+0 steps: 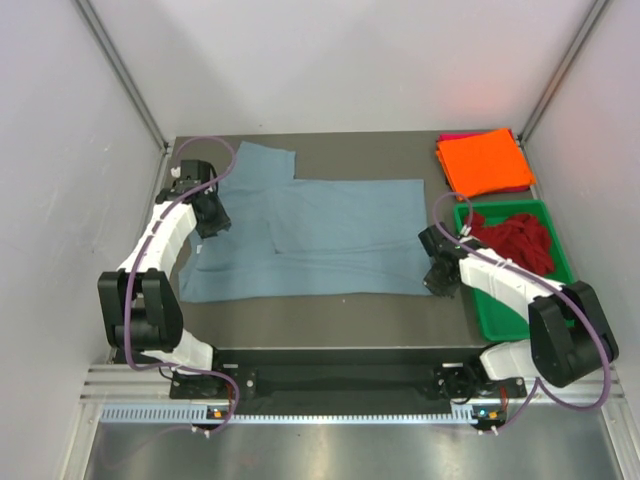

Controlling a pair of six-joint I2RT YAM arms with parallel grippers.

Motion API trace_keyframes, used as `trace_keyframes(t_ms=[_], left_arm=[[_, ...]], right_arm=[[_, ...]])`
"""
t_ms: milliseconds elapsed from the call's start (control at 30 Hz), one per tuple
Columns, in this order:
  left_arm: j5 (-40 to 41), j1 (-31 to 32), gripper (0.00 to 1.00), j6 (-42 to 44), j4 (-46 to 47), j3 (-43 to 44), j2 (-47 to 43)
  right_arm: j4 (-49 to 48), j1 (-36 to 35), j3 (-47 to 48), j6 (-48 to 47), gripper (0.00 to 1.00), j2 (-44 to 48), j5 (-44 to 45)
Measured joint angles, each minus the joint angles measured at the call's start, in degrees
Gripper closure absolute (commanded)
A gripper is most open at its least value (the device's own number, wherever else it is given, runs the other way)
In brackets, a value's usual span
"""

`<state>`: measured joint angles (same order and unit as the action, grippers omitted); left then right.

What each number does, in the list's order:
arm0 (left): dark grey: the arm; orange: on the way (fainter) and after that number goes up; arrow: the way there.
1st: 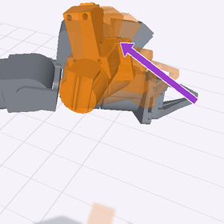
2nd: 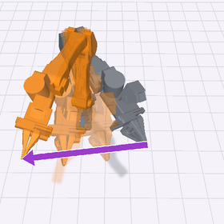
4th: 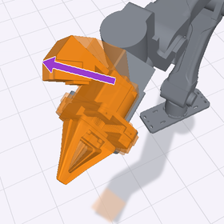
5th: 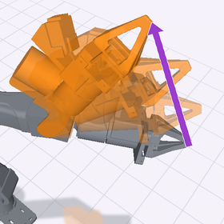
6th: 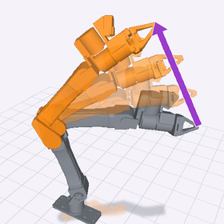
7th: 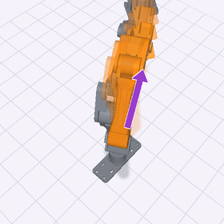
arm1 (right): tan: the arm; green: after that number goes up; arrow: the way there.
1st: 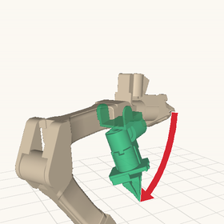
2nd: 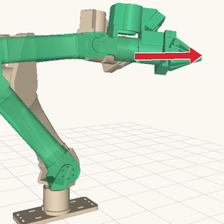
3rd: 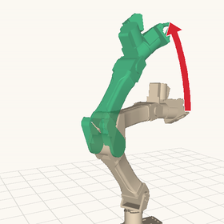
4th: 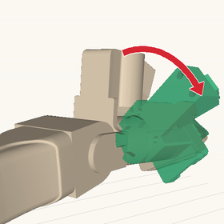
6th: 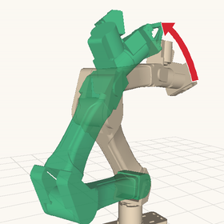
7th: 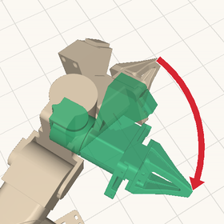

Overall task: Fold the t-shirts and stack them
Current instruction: Fold the tshirt

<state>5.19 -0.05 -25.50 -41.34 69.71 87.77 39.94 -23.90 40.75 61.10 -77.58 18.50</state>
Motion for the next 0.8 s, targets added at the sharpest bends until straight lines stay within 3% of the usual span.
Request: trace_keyframes(t_ms=[100,367,467,533,633,800], left_arm=[[0.46,-0.52,0.62,-0.31,-0.26,0.90,0.04],[-1.88,-2.80,0.62,-0.28,0.15,5.90,5.77],[-3.13,-4.72,0.63,-0.50,0.11,9.79,10.60],[-3.89,-6.86,0.63,-0.61,0.72,11.58,13.18],[-4.63,-11.41,0.65,-0.44,2.49,11.93,15.06],[-7.54,-15.69,0.64,0.31,6.10,11.96,17.73]], right_arm=[[0.44,0.00,-0.26,-1.70,0.82,1.46,0.61],[1.90,0.02,2.80,-14.36,0.71,6.64,-1.44],[-2.10,0.00,6.95,-19.71,0.59,6.93,-6.54],[-6.73,-0.07,9.38,-22.84,0.58,5.90,-11.65],[-14.38,-1.11,15.56,-26.08,0.58,-0.33,-18.03],[-25.24,-5.75,33.68,-30.21,0.57,-19.80,-25.24]])
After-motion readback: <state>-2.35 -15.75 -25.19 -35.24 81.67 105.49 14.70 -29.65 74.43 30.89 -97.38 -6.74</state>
